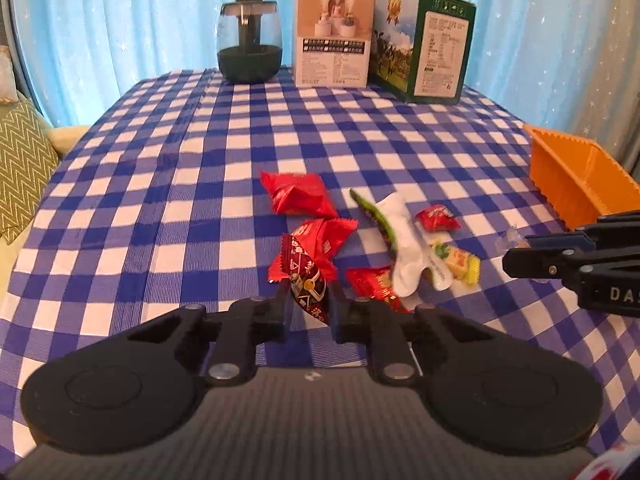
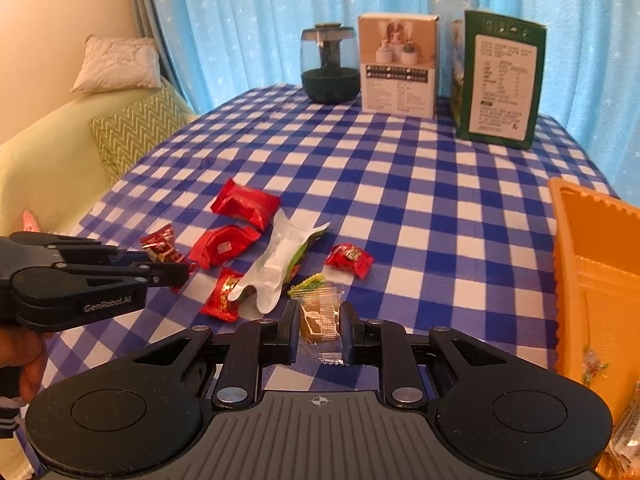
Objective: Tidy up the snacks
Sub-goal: 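Grasp the red-and-white wrapped candy with the left tool while the right tool holds its packet, then carry both candies over the orange tray and open both tools to drop them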
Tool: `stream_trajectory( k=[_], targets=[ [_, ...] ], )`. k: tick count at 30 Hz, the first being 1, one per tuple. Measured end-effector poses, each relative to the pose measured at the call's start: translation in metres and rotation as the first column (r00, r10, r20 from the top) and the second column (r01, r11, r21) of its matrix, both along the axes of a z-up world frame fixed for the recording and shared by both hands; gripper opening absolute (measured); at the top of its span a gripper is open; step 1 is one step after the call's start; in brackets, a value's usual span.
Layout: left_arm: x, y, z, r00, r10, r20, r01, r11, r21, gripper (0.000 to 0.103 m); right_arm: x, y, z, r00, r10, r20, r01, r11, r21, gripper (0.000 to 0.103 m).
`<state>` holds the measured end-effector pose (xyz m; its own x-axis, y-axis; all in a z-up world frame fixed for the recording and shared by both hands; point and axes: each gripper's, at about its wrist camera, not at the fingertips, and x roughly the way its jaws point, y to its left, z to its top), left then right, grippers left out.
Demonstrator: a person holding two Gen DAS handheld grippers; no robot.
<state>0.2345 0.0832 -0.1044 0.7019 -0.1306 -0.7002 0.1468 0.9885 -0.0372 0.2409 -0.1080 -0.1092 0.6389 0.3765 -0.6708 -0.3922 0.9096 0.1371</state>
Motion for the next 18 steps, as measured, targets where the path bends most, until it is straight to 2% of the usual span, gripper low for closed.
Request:
stream_trajectory(
  k=[6,10,18],
  targets=[
    [-0.007,-0.023,0.024,0.998,-0.052,0.046,0.053,0.998,-0.018,0.016,-0.007,-0.013,0.013,0.998,-0.057,0.039,0.056,0.998,0.010,0.021],
    [-0.007,-0.050,0.041,0.991,-0.104,0.086,0.107,0.994,-0.032,0.016,-0.012,-0.023,0.021,0.991,-0.116,0.073,0.118,0.993,-0.017,0.021],
    [-0.007,-0.116,0.063,0.961,-0.247,0.128,0.255,0.965,-0.052,0.016,-0.021,-0.062,0.037,0.959,-0.264,0.104,0.269,0.963,-0.037,0.021]
  ],
)
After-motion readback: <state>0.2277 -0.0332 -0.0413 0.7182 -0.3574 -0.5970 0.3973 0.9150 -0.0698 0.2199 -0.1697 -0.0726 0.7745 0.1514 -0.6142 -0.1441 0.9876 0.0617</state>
